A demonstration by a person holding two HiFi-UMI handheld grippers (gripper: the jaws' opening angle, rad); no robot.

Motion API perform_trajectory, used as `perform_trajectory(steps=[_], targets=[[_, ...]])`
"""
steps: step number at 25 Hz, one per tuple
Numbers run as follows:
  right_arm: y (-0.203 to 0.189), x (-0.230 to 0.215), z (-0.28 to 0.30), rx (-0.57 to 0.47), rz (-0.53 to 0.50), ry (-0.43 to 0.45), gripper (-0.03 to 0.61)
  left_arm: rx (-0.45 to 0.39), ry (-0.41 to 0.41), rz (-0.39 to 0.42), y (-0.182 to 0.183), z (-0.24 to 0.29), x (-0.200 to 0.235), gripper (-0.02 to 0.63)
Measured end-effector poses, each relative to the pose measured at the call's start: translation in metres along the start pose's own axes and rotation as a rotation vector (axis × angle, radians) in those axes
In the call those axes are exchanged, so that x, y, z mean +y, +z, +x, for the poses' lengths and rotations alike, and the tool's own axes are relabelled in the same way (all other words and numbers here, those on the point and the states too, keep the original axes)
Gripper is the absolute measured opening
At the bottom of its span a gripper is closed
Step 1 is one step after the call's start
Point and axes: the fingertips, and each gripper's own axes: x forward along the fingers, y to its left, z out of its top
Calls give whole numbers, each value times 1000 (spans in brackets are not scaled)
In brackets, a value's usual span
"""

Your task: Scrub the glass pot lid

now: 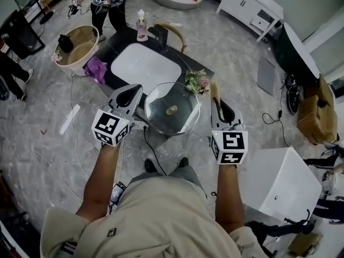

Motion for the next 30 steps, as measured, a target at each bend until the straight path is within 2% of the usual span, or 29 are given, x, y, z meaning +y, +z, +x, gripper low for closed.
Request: perform_trajectory(steps=[4,11,18,23,30], targets=[[-2,6,22,11,-8,23,40,13,27,-23,-15,-2,16,14],[5,15,66,-6,-5,119,40,58,119,-47,-29,-8,43,14],[4,5,108,-1,-9,196,40,114,179,-98,-46,5,57,14],[-5,1,131,31,-11,234,40,167,187,-157,-75,16,60,14],[-43,-3,166,110,-22,255,40,234,183,-271,-134,32,62,14]])
